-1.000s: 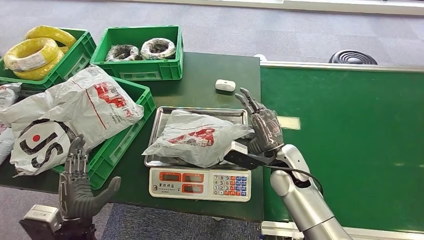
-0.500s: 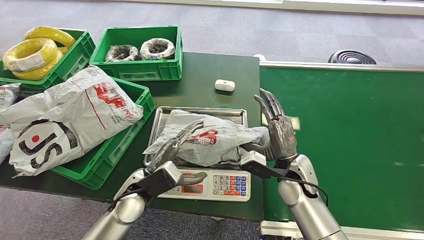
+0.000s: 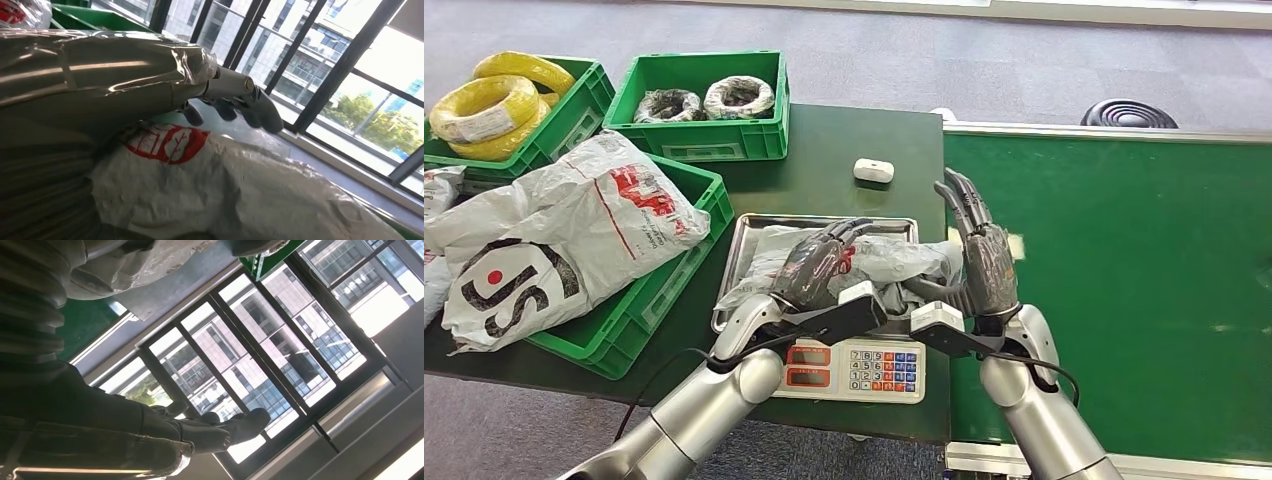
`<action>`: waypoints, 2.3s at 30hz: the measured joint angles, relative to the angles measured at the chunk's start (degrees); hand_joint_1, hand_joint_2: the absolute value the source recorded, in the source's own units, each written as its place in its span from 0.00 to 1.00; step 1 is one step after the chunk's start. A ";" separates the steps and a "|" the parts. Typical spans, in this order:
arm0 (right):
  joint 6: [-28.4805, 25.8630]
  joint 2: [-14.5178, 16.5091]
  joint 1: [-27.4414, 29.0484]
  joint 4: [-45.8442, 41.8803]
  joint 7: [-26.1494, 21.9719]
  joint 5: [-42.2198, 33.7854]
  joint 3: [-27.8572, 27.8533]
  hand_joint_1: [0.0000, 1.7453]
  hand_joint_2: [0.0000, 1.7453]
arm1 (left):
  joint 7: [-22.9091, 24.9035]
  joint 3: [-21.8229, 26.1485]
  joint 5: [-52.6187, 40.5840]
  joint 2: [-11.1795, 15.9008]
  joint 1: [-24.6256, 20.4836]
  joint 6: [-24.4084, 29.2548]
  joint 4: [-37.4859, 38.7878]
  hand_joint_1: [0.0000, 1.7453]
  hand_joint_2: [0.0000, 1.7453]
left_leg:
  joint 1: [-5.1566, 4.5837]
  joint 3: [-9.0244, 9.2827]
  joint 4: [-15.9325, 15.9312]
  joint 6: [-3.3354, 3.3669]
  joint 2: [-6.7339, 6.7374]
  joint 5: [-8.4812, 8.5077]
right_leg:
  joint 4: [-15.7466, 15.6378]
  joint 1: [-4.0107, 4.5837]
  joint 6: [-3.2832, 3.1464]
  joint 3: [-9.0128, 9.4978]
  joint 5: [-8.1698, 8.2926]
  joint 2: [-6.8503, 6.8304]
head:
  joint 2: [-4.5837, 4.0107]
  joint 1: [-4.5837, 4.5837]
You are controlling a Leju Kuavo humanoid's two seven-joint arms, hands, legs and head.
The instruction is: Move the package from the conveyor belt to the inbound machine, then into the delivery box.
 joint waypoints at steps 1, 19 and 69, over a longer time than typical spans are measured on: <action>0.09 0.14 -0.01 -0.34 0.33 0.10 0.05 0.00 1.00 | 0.85 -0.09 -0.82 -0.37 -0.65 0.72 1.11 1.00 1.00 | 0.00 0.00 0.00 0.00 0.00 0.00 | 0.00 0.00 0.00 0.00 0.00 0.00 | 0.00 0.00; 1.51 2.90 0.56 -3.25 1.97 2.87 -2.00 0.00 1.00 | 2.64 11.29 1.31 0.76 -4.28 9.07 -0.93 1.00 1.00 | 0.02 -0.05 -0.02 -0.02 0.07 0.03 | 0.04 0.03 -0.01 -0.06 0.00 0.03 | 0.00 0.00; -0.87 0.34 8.46 -2.70 2.77 2.36 -6.08 0.00 1.00 | 7.20 40.85 8.89 19.12 -9.80 -3.21 4.26 0.00 1.00 | 0.05 -0.24 -0.04 -0.11 0.17 0.12 | 0.05 0.06 -0.08 -0.30 0.04 0.12 | 0.00 0.02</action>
